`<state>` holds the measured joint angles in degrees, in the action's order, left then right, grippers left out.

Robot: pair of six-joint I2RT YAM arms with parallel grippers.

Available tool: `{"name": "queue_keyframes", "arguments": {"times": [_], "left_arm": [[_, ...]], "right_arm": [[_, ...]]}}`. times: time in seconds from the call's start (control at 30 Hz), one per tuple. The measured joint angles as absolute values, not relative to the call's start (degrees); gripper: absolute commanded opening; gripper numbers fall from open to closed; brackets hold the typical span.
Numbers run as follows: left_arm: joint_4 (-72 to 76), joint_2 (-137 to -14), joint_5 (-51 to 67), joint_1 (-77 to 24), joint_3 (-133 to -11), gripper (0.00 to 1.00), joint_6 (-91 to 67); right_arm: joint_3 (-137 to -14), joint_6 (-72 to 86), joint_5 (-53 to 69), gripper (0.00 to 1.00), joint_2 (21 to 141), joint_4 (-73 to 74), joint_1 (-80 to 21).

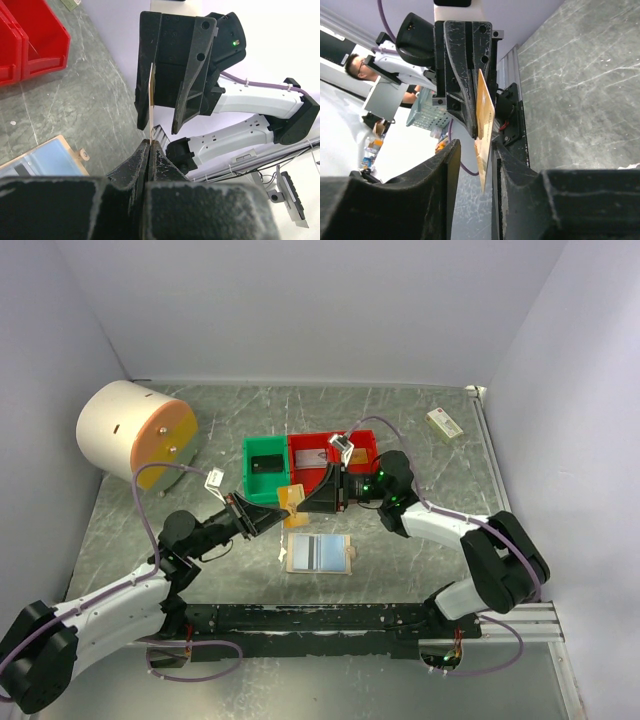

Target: Take the credit cards out of the card holder

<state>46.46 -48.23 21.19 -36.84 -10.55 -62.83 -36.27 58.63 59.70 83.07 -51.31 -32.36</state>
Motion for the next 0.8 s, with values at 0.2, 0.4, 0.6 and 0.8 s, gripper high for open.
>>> {"name": "queue_keyframes", "arguments": {"times": [0.2,0.4,0.6,0.8], "left_arm": [[48.07,-48.01,21.30,-36.84,-10.33,0.07,-63.81],[49.65,-47.18,21.30,-36.84,-8.86,0.07,-65.04],[51.13,-47.11,21.32,-36.84,-8.01,0.07,-66.00],[51.64,-47.42,21.34,-36.84,-7.86,0.07,-66.06]], "right_arm": [[-35.99,64.03,60.42,0.12,84.82,-58.39,-32.36],[-35.22,68.79,61.12,0.09,87.29,-64.18,-32.95],[-35.31,68.60,60.64,0.08,87.35,-63.81,-34.13],[-35.83,67.64,60.62,0.00,87.31,-61.76,-34.22]]}}
